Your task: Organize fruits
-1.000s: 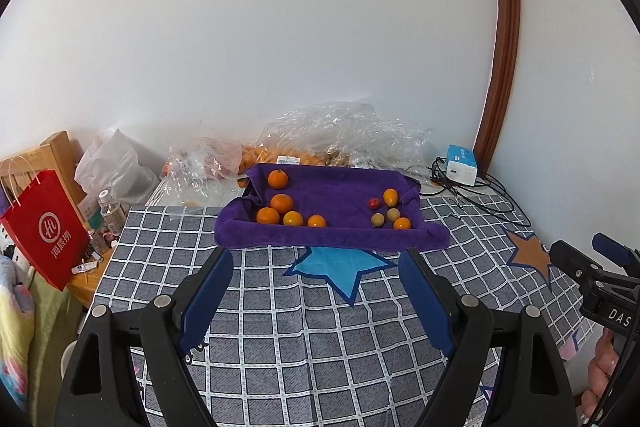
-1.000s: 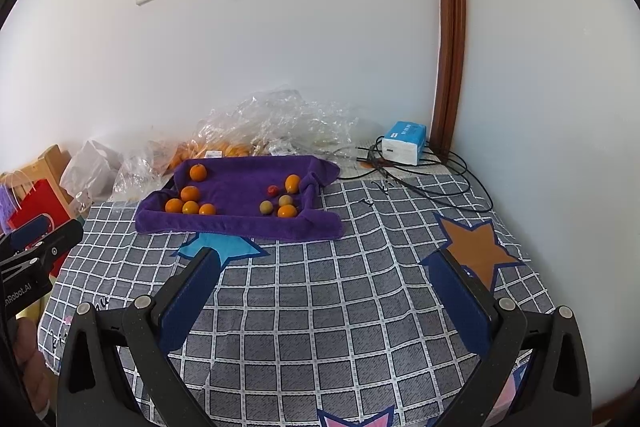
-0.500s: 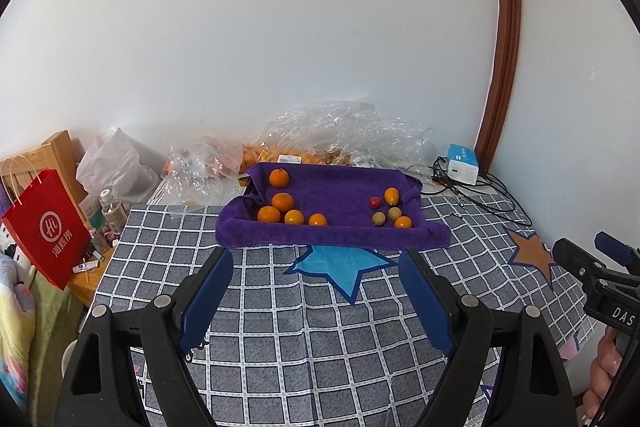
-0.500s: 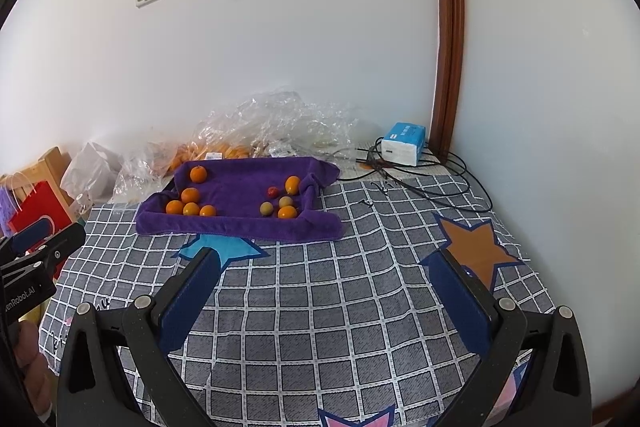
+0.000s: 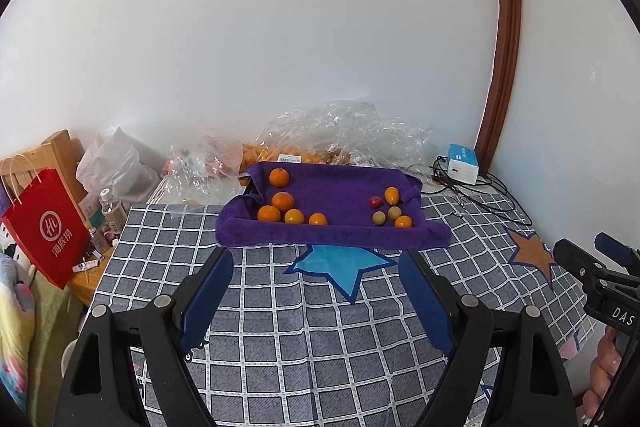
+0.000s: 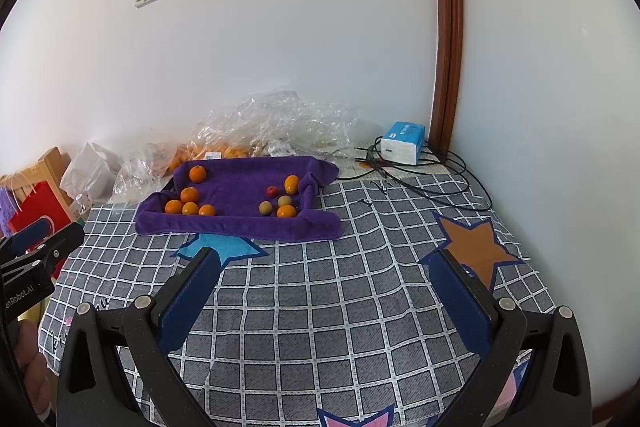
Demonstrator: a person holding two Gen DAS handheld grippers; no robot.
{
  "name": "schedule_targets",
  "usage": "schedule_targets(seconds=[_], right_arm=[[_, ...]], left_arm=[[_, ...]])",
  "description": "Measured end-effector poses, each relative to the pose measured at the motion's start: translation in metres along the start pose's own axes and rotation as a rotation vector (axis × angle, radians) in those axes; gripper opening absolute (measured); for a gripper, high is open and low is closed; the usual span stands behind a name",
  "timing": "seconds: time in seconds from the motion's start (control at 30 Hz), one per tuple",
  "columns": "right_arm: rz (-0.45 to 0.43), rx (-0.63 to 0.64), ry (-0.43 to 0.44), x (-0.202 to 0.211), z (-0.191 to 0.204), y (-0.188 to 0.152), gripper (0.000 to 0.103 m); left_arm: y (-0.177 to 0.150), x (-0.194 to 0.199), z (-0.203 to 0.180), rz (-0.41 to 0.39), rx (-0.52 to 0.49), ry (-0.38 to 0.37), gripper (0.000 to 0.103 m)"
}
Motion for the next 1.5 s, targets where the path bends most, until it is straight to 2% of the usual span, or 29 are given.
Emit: schedule_targets(seconds=[1.0, 1.5], right_arm=[[-0.014, 0.009, 0.014, 0.002, 0.003, 0.0, 0.103], [-0.013, 0.025, 0.03, -0.011, 0.011, 0.001, 0.103]], left_arm=[[0.0, 0.0, -0.001, -0.002, -0.001, -0.002, 0.085], [0.001, -0.012, 0.008, -0.01, -0.001, 0.009, 0.085]])
Point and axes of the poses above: each gripper's, at about its wrist camera, not at the fingertips, and x roughly against the way its jaws point, z to its left, y to its top, the point moved 9 cm from there along -x, roughly the way its jaws point, and after that the axes turned 11 degrees about z, right-handed, at the moved point
